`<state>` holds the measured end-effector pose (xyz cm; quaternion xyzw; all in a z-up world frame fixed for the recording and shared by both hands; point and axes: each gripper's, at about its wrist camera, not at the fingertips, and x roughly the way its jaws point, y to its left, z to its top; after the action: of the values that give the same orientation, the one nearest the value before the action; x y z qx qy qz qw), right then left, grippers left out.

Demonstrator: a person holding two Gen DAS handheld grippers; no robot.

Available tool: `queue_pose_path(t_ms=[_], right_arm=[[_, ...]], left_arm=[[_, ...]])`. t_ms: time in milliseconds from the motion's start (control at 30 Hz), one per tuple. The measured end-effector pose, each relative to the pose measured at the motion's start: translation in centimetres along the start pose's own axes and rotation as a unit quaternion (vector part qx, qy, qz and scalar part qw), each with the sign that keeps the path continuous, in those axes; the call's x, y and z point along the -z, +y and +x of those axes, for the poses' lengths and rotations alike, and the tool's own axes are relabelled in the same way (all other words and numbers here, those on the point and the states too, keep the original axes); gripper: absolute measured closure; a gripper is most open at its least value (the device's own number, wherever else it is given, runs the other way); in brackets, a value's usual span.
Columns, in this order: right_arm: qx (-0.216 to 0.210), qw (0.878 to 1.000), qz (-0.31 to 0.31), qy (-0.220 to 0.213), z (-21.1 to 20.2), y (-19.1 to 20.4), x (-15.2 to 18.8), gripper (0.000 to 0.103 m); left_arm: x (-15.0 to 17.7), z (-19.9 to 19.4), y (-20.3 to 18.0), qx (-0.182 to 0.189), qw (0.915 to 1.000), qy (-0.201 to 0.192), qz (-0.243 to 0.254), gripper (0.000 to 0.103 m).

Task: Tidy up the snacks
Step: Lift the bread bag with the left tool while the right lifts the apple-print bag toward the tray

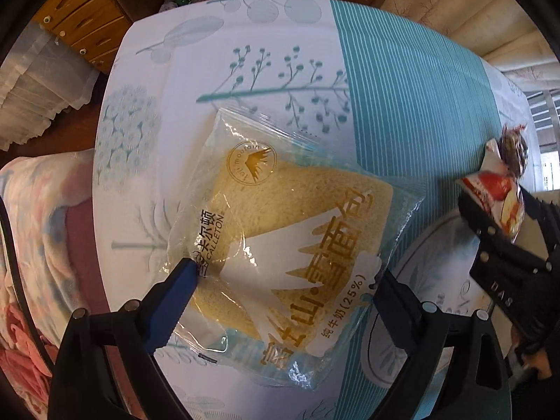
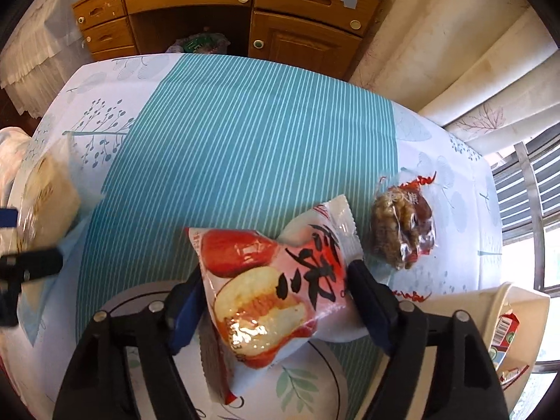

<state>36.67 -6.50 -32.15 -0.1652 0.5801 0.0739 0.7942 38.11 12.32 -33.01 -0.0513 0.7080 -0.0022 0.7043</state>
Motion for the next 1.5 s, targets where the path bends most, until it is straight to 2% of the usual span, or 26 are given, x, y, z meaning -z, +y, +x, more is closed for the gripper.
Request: queue_pose_path(t_ms=[100, 233, 467, 567, 633, 733, 933, 1133, 1267, 1500], right_arm=[[-0.002, 1.0, -0.002, 0.007, -0.6, 0.6, 0.9, 0.031], [-0.017, 0.999, 0.004, 0.03, -1.7, 1.9, 2.9, 0.032], [-0.059, 0.996, 0.033, 0.065, -5.0, 4.5, 7.8, 0.032], [-0.067, 0.994, 0.04, 0.072, -6.6, 5.4, 10.0, 0.032], [-0.074, 0.993, 0.052, 0.076, -7.9, 5.6, 11.5, 0.032], [-0.076, 0.992, 0.066, 0.073, -9.6, 5.5, 13.1, 0.032], [-0.069, 0.991, 0.104, 0.057, -13.1, 4.5, 15.9, 0.032], [-0.06, 0.988, 0.136, 0.044, -15.5, 3.9, 17.6, 0.032], [-0.055, 0.987, 0.15, 0.035, -16.5, 3.9, 18.0, 0.032], [-0.055, 0.984, 0.167, 0.021, -18.2, 3.7, 19.3, 0.032]], left_arm=[[2.4, -0.4, -0.4, 0.0, 1.0, 0.005, 0.004, 0.013], [4.5, -1.8, -1.7, 0.01, 0.9997, -0.005, 0.02, 0.039], [7.2, -1.5, -2.0, 0.001, 0.9991, -0.007, 0.041, 0.046], [8.0, -1.9, -2.0, 0.007, 0.9985, -0.014, 0.053, 0.056], [8.8, -2.2, -1.9, 0.014, 0.9982, -0.015, 0.057, 0.068], [9.7, -2.3, -2.0, 0.023, 0.9979, -0.013, 0.059, 0.077], [12.0, -2.4, -1.1, 0.036, 0.9975, -0.009, 0.061, 0.087], [13.1, -2.5, -0.5, 0.056, 0.9965, 0.0, 0.062, 0.09], [14.1, -3.2, -0.7, 0.081, 0.9947, 0.0, 0.063, 0.092], [16.2, -5.4, -0.7, 0.131, 0.9889, -0.023, 0.067, 0.094]])
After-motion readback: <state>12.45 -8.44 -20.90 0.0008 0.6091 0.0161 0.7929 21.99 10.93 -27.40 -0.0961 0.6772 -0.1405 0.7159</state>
